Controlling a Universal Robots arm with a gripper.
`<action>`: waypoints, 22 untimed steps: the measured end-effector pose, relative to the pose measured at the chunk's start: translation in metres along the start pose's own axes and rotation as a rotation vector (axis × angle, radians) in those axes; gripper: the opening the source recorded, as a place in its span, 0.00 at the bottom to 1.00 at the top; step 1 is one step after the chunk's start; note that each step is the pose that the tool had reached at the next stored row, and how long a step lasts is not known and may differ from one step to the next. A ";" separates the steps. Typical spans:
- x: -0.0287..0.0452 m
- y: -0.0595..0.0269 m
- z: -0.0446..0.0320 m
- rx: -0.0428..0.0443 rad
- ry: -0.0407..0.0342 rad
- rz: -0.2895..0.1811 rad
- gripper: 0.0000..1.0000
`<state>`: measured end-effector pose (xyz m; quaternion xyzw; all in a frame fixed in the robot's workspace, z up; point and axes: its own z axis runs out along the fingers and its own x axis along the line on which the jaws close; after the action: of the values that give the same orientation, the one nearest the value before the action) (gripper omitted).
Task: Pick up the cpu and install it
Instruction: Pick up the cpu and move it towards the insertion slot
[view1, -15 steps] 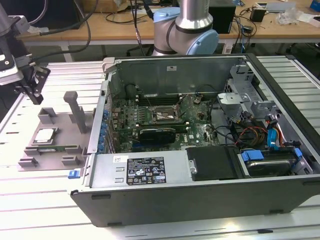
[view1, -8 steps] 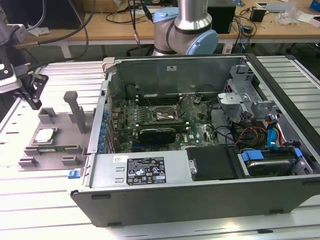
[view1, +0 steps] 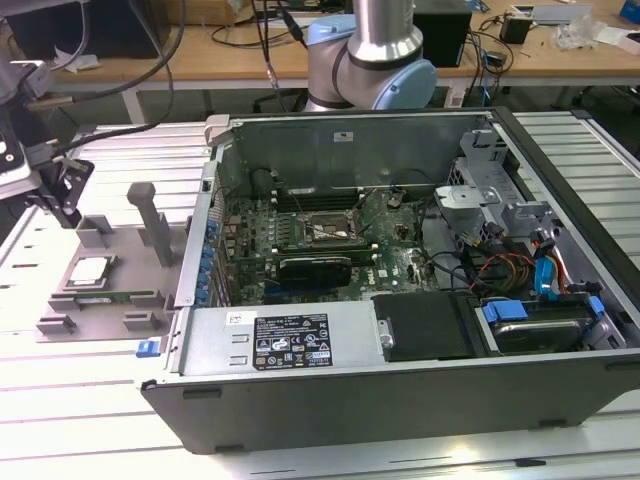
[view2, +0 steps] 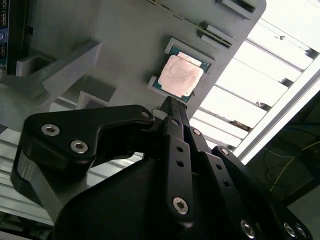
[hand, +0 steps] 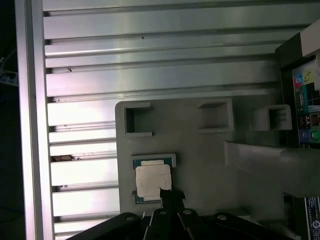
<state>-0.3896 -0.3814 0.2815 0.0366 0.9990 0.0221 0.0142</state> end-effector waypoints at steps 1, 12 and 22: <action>0.0004 -0.0007 0.0015 -0.0001 -0.0001 0.000 0.11; 0.0042 -0.0043 0.0201 -0.0003 0.0005 -0.012 0.11; 0.0105 -0.0082 0.0406 -0.0005 0.0007 -0.016 0.11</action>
<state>-0.3995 -0.3870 0.2403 0.0285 0.9992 0.0222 0.0141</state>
